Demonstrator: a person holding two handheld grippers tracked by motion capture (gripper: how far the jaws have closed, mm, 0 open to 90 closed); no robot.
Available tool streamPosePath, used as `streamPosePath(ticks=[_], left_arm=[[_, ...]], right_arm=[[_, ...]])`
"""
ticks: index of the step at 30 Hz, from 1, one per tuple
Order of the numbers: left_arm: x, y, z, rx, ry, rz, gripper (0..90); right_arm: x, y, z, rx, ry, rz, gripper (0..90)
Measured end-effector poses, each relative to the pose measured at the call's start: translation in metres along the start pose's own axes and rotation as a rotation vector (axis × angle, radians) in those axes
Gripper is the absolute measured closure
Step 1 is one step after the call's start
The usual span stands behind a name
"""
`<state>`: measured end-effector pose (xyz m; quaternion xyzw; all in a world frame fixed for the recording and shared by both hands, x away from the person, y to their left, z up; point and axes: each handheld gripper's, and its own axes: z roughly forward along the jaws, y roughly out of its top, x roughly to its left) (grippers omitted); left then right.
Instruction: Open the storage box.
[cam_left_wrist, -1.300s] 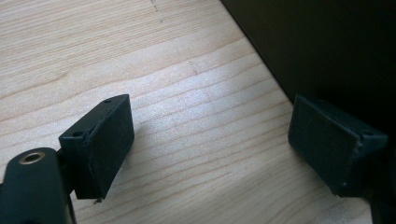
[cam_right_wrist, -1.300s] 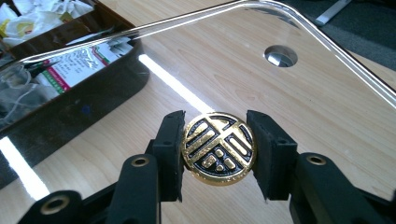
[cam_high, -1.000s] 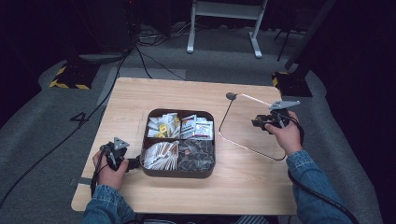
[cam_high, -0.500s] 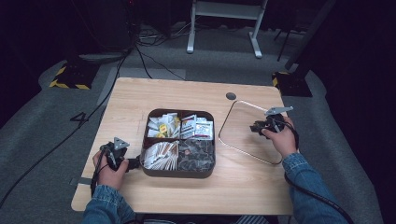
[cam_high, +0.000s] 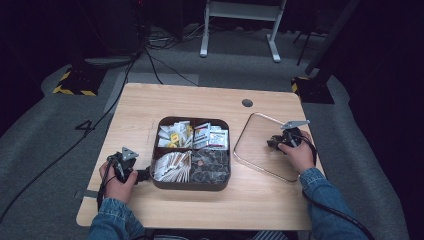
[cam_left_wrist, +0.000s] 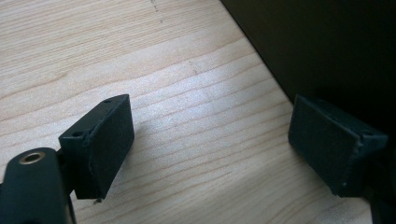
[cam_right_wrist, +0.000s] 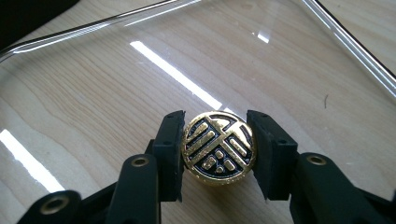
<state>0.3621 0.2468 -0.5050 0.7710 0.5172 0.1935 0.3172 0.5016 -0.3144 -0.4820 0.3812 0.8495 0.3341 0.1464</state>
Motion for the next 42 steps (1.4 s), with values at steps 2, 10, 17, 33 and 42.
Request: streamPosePath(ticks=[2,10,17,33,42], left_arm=[[0.000,0.000,0.000,0.000,0.000,0.000,14.7],[0.000,0.000,0.000,0.000,-0.001,0.000,14.7],[0.000,0.000,0.000,-0.001,0.000,0.000,14.8],[0.001,0.001,0.001,0.002,-0.006,0.006,14.4],[0.004,0.003,0.002,0.003,-0.013,0.015,14.0]], right_arm=[[0.001,-0.002,0.002,0.005,0.006,0.006,58.8],[0.003,-0.003,0.003,-0.010,0.003,0.004,57.6],[0.005,-0.001,0.002,-0.044,0.026,0.042,47.8],[0.020,0.022,-0.022,-0.157,0.028,0.060,44.2],[0.043,0.041,-0.039,-0.213,0.078,0.029,44.6]])
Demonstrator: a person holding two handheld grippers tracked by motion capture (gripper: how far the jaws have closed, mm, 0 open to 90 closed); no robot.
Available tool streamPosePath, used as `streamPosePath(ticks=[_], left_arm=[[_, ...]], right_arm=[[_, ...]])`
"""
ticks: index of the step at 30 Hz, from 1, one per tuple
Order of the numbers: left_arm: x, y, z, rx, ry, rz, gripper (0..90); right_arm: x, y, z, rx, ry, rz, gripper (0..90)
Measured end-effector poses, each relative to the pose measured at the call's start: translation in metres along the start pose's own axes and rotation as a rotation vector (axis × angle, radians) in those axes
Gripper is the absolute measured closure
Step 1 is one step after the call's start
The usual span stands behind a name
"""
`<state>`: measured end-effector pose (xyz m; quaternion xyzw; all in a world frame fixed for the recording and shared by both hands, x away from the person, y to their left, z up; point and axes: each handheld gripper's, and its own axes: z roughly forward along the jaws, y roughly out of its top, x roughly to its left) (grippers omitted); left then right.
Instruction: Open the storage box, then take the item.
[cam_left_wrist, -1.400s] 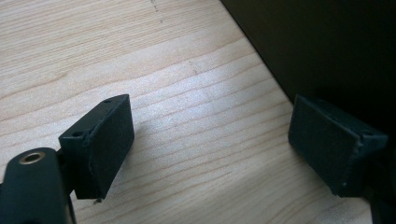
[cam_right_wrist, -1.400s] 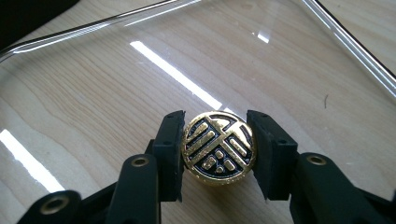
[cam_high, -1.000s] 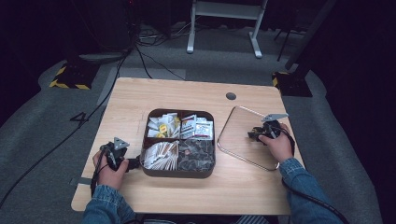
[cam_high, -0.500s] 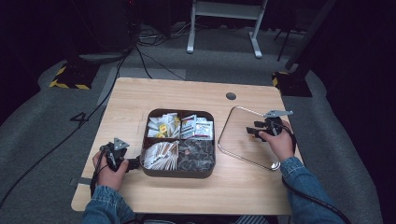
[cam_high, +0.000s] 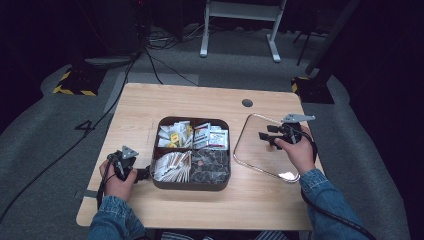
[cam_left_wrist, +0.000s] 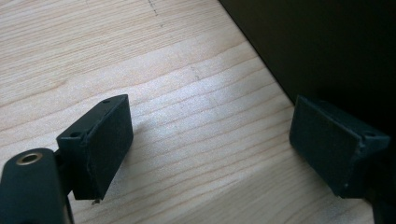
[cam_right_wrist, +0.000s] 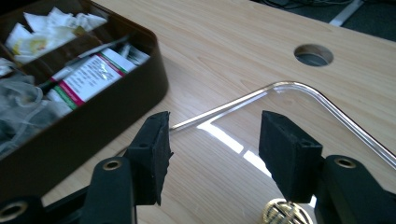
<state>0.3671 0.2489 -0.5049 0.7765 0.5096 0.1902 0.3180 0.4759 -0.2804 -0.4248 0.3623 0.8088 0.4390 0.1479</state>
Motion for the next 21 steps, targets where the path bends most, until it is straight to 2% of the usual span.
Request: streamPosePath(ticks=[6,18,21], left_arm=[[-0.001,-0.001,-0.001,-0.002,0.006,-0.006,14.1],[-0.001,-0.001,-0.001,-0.002,0.007,-0.006,14.1],[-0.001,-0.001,-0.001,-0.002,0.006,-0.006,14.2]], right_arm=[[0.019,0.017,0.000,-0.025,0.053,-0.022,45.5],[0.060,0.051,0.013,-0.005,0.169,-0.063,53.1],[0.073,0.059,0.018,0.003,0.197,-0.095,54.7]])
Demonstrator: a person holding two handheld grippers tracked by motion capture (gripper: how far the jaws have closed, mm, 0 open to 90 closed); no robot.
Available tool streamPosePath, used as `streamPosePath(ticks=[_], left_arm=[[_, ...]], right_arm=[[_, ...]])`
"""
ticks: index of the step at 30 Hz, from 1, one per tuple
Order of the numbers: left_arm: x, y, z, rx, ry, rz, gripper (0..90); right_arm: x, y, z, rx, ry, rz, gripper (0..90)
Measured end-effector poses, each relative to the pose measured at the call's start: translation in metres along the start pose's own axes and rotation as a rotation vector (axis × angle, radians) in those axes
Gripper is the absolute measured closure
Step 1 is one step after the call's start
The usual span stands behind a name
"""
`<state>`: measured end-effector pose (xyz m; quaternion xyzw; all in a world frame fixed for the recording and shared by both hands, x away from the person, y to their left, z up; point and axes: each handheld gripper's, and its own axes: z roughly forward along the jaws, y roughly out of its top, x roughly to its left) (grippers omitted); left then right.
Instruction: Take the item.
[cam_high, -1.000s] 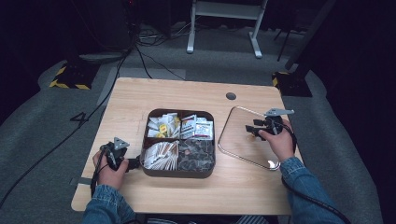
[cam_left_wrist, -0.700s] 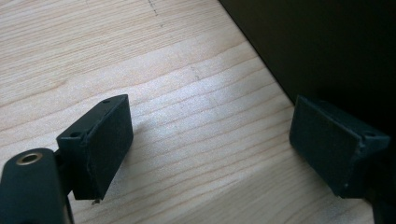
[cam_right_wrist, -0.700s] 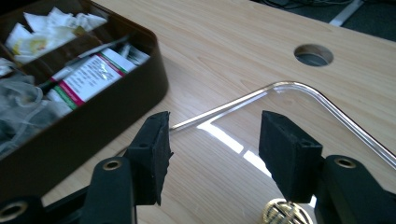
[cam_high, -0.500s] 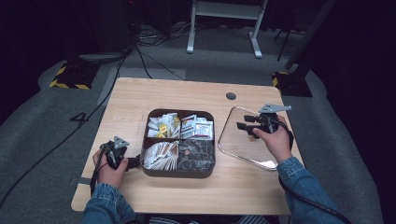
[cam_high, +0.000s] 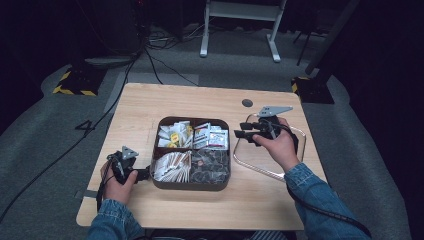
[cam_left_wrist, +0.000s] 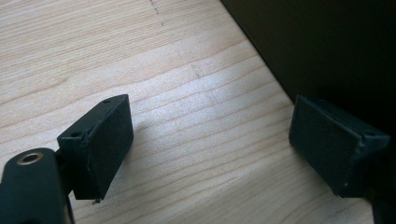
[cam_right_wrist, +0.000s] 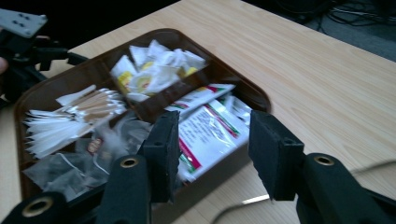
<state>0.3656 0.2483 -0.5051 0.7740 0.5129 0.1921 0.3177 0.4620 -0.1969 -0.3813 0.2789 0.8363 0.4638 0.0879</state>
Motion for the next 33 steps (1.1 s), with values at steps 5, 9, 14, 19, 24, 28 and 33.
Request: streamPosePath(ticks=[5,9,14,19,24,28,33], left_arm=[[0.000,0.000,0.000,0.000,0.000,0.000,14.2],[0.000,0.000,0.000,0.000,0.000,0.000,14.1],[0.000,0.000,0.000,0.000,0.000,0.000,14.1],[0.000,-0.001,-0.001,-0.001,0.001,0.000,14.6],[0.000,-0.001,-0.001,0.000,0.000,0.001,14.6],[0.000,0.000,0.000,0.000,-0.002,0.001,14.5],[0.000,0.000,0.000,0.001,-0.003,0.000,14.3]], right_arm=[[0.019,0.014,0.016,0.039,0.018,-0.085,58.0],[0.032,0.023,0.029,0.047,0.061,-0.111,60.0],[0.050,0.031,0.045,0.059,0.108,-0.133,61.2],[0.067,0.038,0.063,0.078,0.143,-0.159,62.3],[0.083,0.042,0.081,0.097,0.175,-0.177,62.2],[0.094,0.045,0.094,0.105,0.194,-0.171,60.5],[0.104,0.045,0.112,0.122,0.205,-0.161,58.5]])
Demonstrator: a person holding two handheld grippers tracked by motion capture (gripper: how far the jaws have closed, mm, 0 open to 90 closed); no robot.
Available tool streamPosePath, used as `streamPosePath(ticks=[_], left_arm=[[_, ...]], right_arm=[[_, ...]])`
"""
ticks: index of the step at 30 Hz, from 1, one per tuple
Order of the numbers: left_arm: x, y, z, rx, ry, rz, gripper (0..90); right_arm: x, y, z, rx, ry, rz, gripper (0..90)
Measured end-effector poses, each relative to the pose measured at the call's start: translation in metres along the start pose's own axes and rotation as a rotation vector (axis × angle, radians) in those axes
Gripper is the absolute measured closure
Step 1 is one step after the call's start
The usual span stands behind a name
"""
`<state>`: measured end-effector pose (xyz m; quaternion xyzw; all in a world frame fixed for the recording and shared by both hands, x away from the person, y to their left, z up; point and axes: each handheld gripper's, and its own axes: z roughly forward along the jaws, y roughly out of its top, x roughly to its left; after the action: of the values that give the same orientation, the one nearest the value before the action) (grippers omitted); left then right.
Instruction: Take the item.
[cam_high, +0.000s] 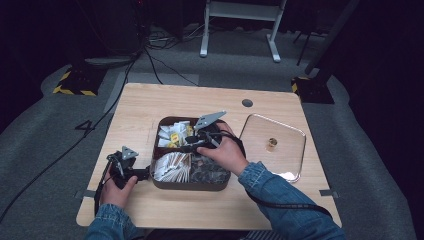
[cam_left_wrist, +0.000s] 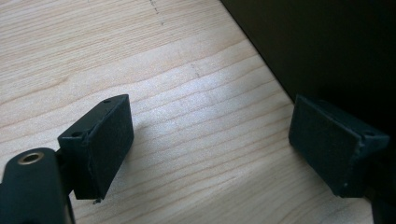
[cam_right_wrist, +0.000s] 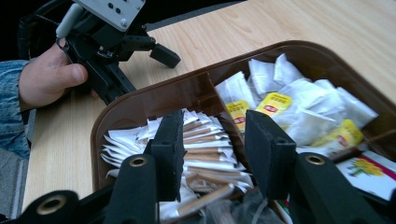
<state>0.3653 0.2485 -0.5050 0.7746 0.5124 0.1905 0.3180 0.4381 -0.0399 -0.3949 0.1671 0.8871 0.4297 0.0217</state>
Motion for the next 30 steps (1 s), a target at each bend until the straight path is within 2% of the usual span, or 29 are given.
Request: streamPosePath(ticks=[11,17,23,30], left_arm=[[0.000,0.000,0.000,-0.001,0.000,0.001,14.2],[0.000,0.000,0.000,-0.001,0.001,0.001,14.2],[0.000,0.000,0.000,-0.001,0.002,0.002,14.2],[0.000,0.000,0.000,-0.001,0.002,0.002,14.2]], right_arm=[[0.014,0.001,0.037,0.037,0.055,0.038,52.2],[0.021,0.000,0.051,0.071,0.061,0.031,50.3],[0.027,-0.006,0.065,0.099,0.079,0.047,48.3],[0.028,-0.009,0.073,0.123,0.067,0.074,46.6]])
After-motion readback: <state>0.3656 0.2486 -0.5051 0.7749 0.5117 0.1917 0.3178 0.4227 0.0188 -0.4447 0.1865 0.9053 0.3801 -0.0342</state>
